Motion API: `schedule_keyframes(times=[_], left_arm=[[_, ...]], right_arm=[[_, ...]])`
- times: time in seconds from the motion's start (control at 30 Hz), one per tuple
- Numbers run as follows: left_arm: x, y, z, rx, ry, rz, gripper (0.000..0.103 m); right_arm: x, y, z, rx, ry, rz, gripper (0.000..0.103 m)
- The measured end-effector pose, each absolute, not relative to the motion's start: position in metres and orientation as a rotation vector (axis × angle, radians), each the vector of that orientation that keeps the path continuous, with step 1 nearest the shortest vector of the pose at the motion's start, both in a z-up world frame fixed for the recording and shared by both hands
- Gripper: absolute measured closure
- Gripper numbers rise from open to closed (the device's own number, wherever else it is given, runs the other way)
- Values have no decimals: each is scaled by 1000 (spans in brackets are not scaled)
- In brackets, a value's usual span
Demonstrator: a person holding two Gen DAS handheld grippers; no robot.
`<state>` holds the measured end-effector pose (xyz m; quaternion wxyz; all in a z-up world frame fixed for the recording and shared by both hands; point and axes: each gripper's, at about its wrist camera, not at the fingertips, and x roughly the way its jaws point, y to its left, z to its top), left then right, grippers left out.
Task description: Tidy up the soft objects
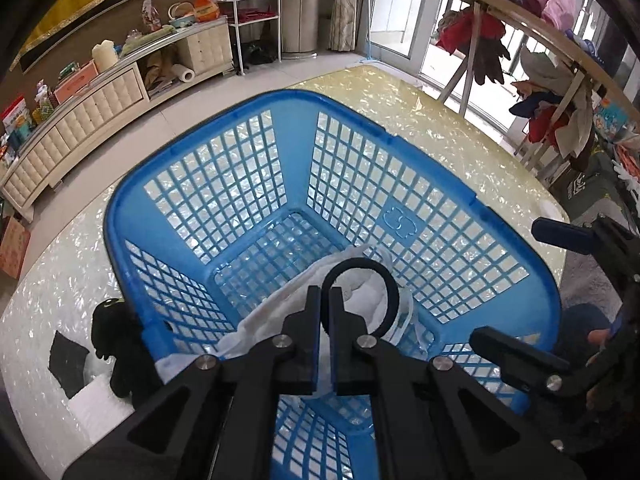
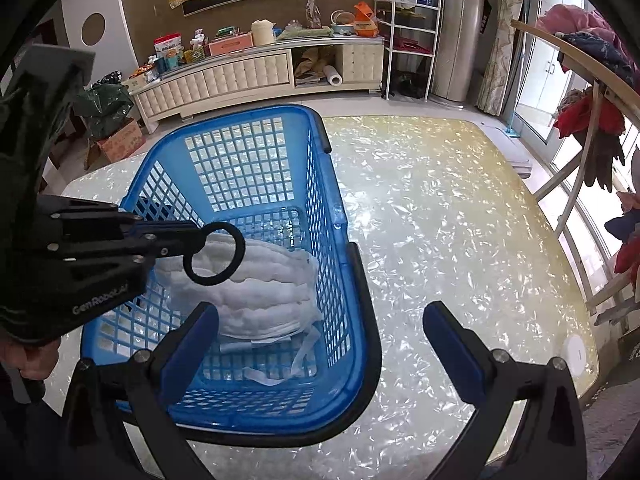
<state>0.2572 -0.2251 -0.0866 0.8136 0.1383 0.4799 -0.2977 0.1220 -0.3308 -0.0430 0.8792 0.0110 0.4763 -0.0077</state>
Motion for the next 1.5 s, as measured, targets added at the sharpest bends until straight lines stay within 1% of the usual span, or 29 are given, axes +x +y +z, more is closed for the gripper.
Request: schedule_keyframes(times=[0.33, 0.4, 0.43, 0.47, 0.5, 0.57, 0.63, 0.67, 0.7, 0.83, 1.0, 1.03, 1.07, 1.1, 1.27, 1.4, 1.5], left_arm=[[260, -234, -95, 355, 1030, -630, 101], [260, -235, -95, 365, 1030, -629, 95], [260, -235, -95, 366, 1026, -628, 91], [259, -234, -94, 366, 1021, -627, 84], [258, -234, -92, 366, 1015, -630, 79], [255, -236, -88, 374, 1007, -642, 63], [250, -238, -82, 392, 985, -641, 55], [248, -237, -79, 394, 976, -643, 48], [247, -237, -75, 393, 969, -643, 47], [245, -231, -63, 385, 948, -631, 35], [237, -218, -47, 376, 932, -637, 34], [234, -214, -43, 372, 929, -637, 32], [232, -210, -40, 370, 922, -629, 24], [230, -207, -39, 369, 917, -617, 21], [220, -181, -27, 334, 903, -564, 20], [210, -161, -18, 317, 878, -533, 13], [204, -142, -15, 297, 873, -506, 1]], right_arm=[[128, -337, -47, 44, 1003, -16, 1], [128, -339, -48, 50, 1007, -20, 1], [128, -340, -48, 53, 1005, -22, 1], [127, -339, -48, 54, 1004, -22, 1], [127, -339, -48, 54, 1004, -21, 1], [126, -339, -47, 53, 1002, -21, 1], [125, -339, -45, 54, 999, -21, 1], [124, -339, -44, 58, 996, -24, 1], [123, -339, -43, 64, 994, -22, 1], [118, -335, -35, 73, 980, -25, 1], [111, -330, -26, 75, 968, -17, 1], [110, -328, -23, 75, 963, -11, 1], [108, -325, -21, 71, 959, -7, 1], [108, -324, -20, 67, 956, -4, 1], [104, -311, -14, 51, 943, 16, 1], [102, -301, -10, 45, 937, 40, 1], [99, -288, -4, 30, 927, 63, 1]])
